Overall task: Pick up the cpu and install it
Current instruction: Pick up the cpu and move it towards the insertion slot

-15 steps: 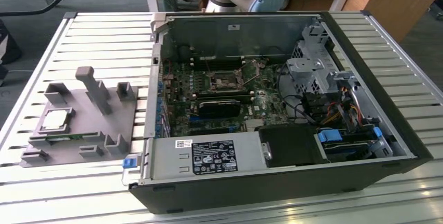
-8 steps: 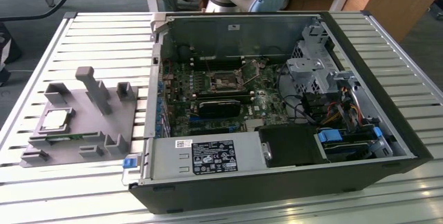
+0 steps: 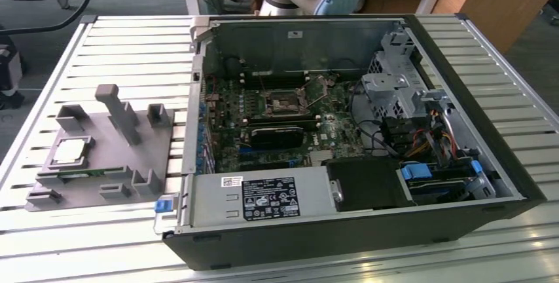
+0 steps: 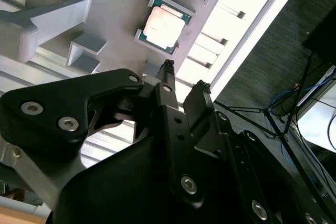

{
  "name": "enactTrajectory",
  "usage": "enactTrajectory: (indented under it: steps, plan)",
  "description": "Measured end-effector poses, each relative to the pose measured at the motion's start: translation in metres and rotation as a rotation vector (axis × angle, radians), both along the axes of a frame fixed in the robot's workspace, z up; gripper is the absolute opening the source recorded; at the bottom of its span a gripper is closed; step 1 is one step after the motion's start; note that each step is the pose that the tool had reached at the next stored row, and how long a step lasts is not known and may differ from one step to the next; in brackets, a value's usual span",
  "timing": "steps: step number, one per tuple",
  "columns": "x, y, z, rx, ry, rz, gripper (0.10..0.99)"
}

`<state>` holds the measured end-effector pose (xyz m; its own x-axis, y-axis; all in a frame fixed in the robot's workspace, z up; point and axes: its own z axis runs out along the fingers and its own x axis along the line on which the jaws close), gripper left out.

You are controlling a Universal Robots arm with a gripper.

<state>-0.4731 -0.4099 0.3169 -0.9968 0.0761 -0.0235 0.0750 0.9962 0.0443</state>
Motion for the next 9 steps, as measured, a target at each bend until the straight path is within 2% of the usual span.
enactTrajectory:
  steps: [1,3,4,6,7,9]
  plan:
    - [0.0000,-0.0001,-0.0013,0.000,0.0010,0.000,0.349]
    - [-0.0001,-0.0005,-0.0039,0.000,0.0012,0.000,0.467]
    - [-0.0001,-0.0006,-0.0052,0.000,0.0012,0.000,0.467]
    - [0.0000,-0.0010,-0.0082,0.000,0.0011,0.000,0.580]
    - [-0.0001,-0.0011,-0.0097,0.000,0.0012,0.000,0.580]
    - [-0.0001,-0.0014,-0.0133,0.000,0.0010,0.000,0.698]
